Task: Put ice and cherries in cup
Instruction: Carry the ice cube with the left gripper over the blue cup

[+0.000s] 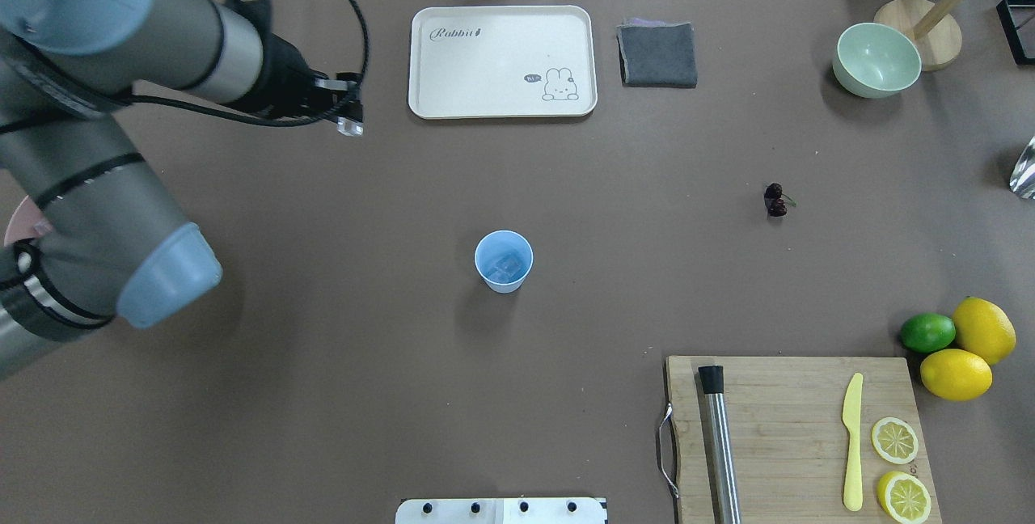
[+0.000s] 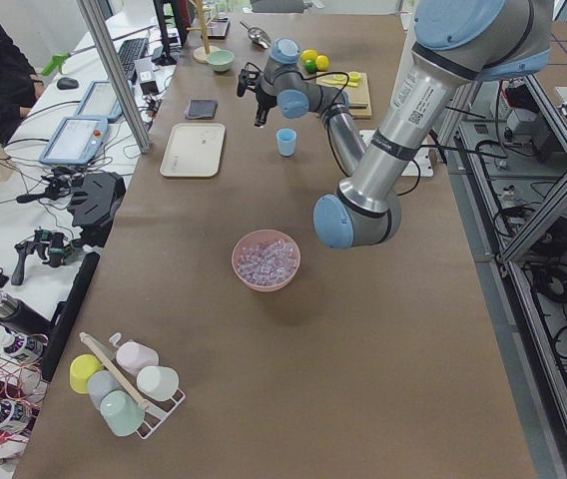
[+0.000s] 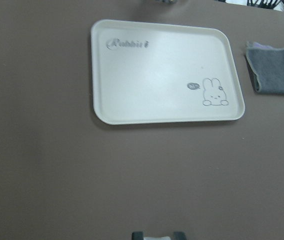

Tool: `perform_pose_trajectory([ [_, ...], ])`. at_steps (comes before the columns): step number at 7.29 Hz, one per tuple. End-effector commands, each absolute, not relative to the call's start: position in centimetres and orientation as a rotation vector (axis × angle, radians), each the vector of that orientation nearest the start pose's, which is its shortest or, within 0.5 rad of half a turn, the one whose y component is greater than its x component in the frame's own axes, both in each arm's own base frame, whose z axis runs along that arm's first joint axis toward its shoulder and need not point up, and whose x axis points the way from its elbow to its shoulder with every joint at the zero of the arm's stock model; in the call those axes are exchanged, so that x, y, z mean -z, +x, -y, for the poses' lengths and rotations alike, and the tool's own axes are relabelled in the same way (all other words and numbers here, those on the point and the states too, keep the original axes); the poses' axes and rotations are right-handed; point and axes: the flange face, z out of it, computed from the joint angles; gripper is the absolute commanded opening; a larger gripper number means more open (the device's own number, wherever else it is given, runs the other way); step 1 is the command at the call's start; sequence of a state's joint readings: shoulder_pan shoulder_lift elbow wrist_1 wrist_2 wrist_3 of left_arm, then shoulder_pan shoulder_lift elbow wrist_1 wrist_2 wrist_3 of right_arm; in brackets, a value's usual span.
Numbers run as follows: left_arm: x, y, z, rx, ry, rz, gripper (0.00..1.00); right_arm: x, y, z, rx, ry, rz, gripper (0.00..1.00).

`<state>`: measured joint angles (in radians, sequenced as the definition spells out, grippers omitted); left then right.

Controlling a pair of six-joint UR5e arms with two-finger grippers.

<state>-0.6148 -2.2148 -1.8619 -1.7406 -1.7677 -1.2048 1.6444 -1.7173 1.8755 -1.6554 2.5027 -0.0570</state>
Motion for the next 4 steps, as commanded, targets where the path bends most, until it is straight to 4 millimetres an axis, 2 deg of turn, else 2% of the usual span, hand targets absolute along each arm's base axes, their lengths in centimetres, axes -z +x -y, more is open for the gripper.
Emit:
perform_pose_trajectory([
  [1,-12.8,52.0,40.9,0.146,0.392,-1.05,0.0,-57.3,8.5,42.4,0.019,0.129,0.924,1.0],
  [3,-14.9,56.4,39.6,0.154,0.395,-1.058,0.0,-57.4,8.5,42.4,0.019,0.128,0.924,1.0],
  [4,-15.1,57.2,38.9,0.162,0.407,-1.051,0.0,-57.5,8.5,42.2,0.019,0.126,0.923,1.0],
])
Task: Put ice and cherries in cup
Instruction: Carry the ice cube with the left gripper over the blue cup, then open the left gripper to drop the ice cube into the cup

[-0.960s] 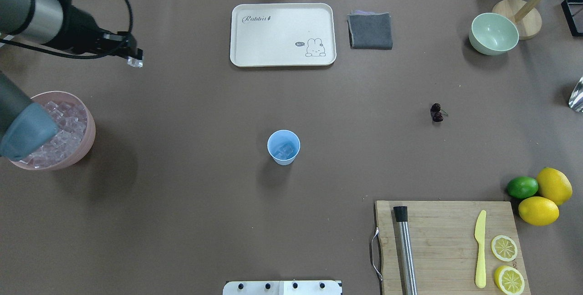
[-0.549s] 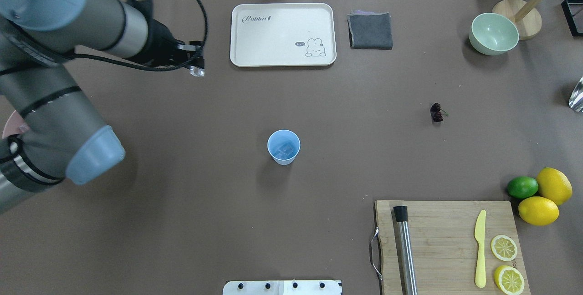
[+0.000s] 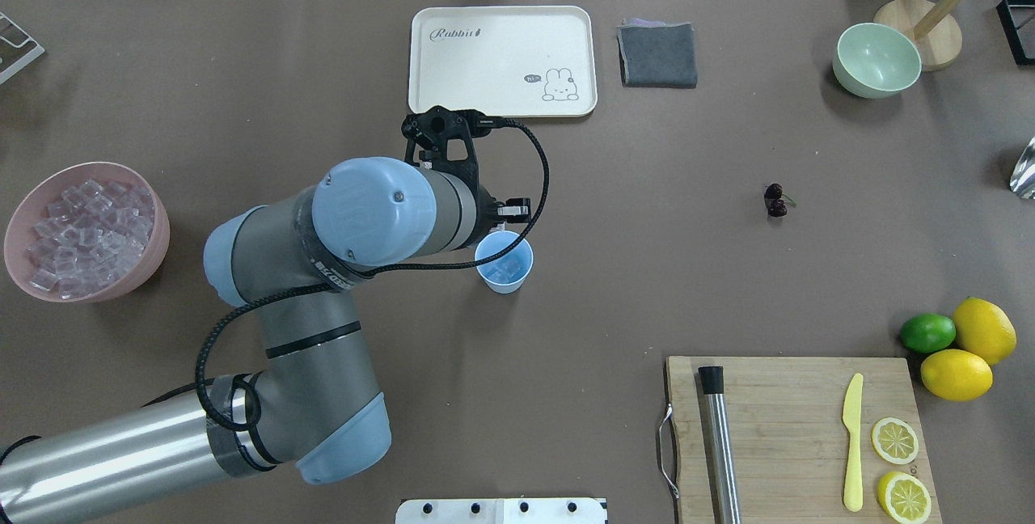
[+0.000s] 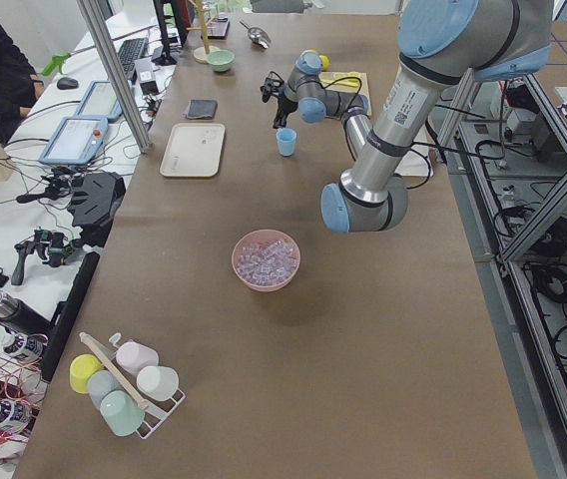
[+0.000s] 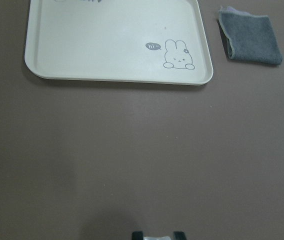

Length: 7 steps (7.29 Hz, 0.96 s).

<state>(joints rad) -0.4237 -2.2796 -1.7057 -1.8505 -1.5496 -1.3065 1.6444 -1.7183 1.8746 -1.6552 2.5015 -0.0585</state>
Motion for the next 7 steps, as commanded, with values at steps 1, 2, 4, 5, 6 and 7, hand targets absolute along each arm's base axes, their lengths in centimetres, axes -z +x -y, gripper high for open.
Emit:
perform_pose_trajectory([
  [1,-15.0,57.7,38.1,0.15,0.4,-1.053,0.0,-57.7,8.5,42.1,0.017,0.122,0.925,1.0],
  [2,-14.9,57.4,37.8,0.147,0.398,-1.059,0.09,-57.8,8.4,42.0,0.015,0.12,0.926,1.0],
  [4,-15.2,56.4,37.6,0.149,0.403,-1.055,0.98,-57.9,8.4,41.9,0.015,0.116,0.933,1.0],
  [5,-15.2,55.1,37.2,0.147,0.404,-1.051,0.98,-57.1,8.3,42.2,0.021,0.129,0.94,1.0],
  [6,-14.6,52.1,38.0,0.146,0.414,-0.984,0.98,-55.0,6.5,44.6,0.068,0.146,0.936,1.0],
  [7,-13.4,46.6,40.1,0.083,0.48,-0.871,0.97,-52.1,2.7,47.4,0.082,0.117,0.943,1.0],
])
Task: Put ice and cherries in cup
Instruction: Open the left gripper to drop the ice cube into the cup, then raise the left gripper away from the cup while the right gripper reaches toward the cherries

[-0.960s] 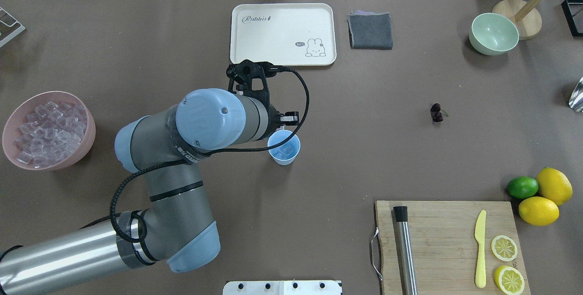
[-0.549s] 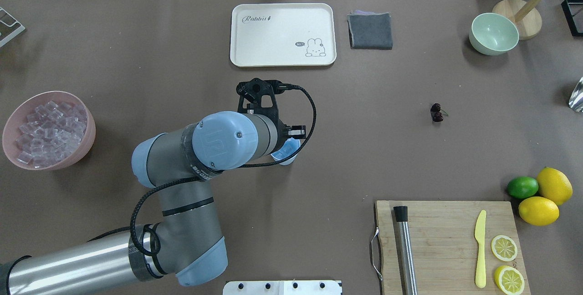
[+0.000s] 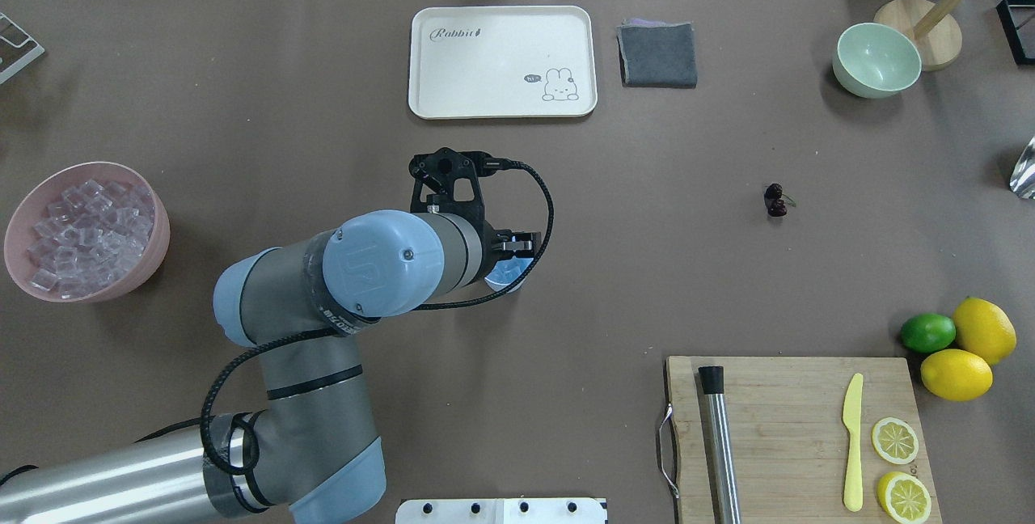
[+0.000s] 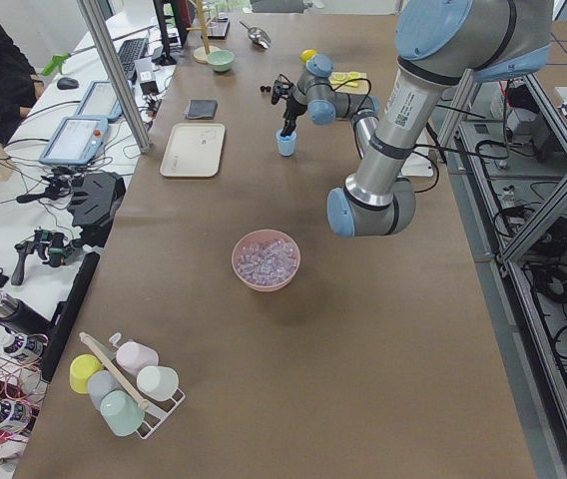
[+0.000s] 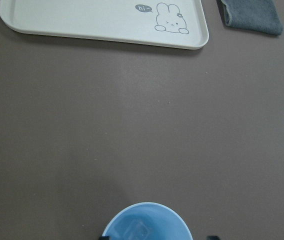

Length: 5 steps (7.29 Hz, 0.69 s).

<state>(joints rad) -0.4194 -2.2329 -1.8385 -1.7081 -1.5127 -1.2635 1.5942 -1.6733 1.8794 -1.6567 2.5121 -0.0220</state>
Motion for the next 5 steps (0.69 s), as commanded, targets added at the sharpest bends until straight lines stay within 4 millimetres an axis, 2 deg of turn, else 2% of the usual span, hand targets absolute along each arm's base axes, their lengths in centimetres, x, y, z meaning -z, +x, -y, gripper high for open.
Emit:
perform_pose_trajectory([
  [1,-14.4,41.6,41.7,0.098,0.515,-0.811,0.98,-49.0,-2.2,50.1,0.112,0.096,0.928,1.0],
  [2,-16.6,39.3,43.7,0.15,0.525,-0.78,0.98,-46.1,-6.3,52.1,0.127,0.086,0.914,1.0],
  [3,-16.2,37.7,45.3,0.215,0.538,-0.786,0.98,-43.9,-10.6,53.0,0.171,0.083,0.898,1.0],
  [4,-17.2,36.8,46.3,0.265,0.573,-0.746,0.98,-43.1,-13.4,53.5,0.215,0.077,0.891,1.0],
  [5,-16.9,36.0,46.9,0.287,0.615,-0.759,0.98,-42.8,-15.0,54.0,0.239,0.069,0.892,1.0],
])
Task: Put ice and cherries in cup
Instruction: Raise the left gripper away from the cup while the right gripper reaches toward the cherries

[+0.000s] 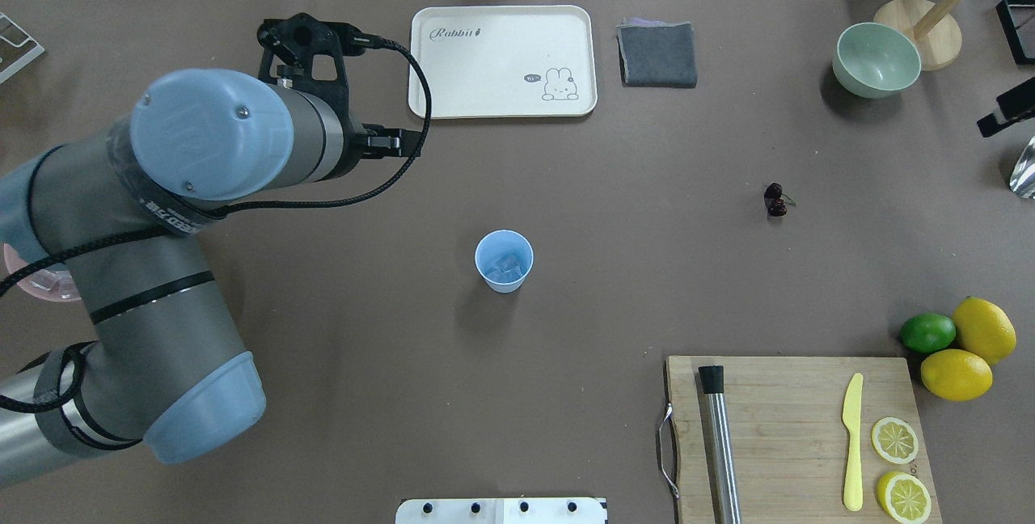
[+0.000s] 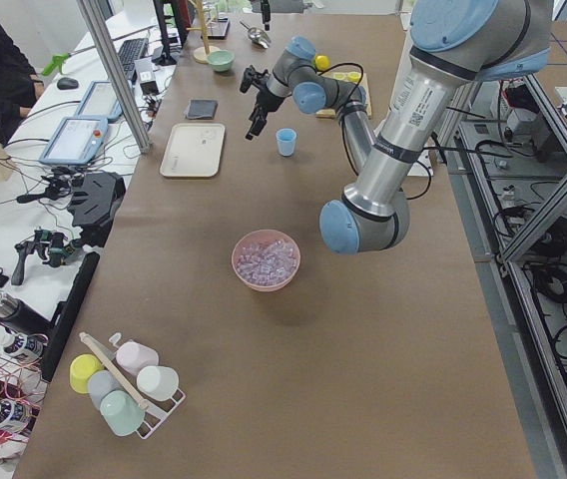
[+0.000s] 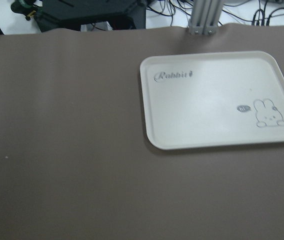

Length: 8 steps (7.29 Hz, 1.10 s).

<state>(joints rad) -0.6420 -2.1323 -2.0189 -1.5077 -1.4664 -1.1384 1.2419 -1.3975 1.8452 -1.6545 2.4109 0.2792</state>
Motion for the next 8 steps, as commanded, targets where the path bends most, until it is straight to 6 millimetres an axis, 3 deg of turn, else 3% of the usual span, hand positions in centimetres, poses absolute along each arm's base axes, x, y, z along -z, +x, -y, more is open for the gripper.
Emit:
perform_pose_trajectory([
  [1,-16.7,36.0,47.0,0.292,0.641,-0.798,0.98,-43.0,-16.4,54.5,0.255,0.056,0.888,1.0],
  [2,-17.7,35.9,46.9,0.293,0.638,-0.805,0.98,-42.3,-17.6,55.4,0.269,0.074,0.859,1.0],
  [4,-20.5,35.7,47.1,0.291,0.607,-0.757,0.98,-42.2,-22.2,56.3,0.239,0.067,0.822,1.0],
  [6,-20.5,33.2,48.5,0.282,0.55,-0.795,0.98,-46.7,-27.5,56.7,0.154,0.112,0.858,1.0],
  [8,-21.0,31.7,49.3,0.277,0.566,-0.774,0.98,-47.9,-32.7,54.3,0.113,0.097,0.813,1.0],
])
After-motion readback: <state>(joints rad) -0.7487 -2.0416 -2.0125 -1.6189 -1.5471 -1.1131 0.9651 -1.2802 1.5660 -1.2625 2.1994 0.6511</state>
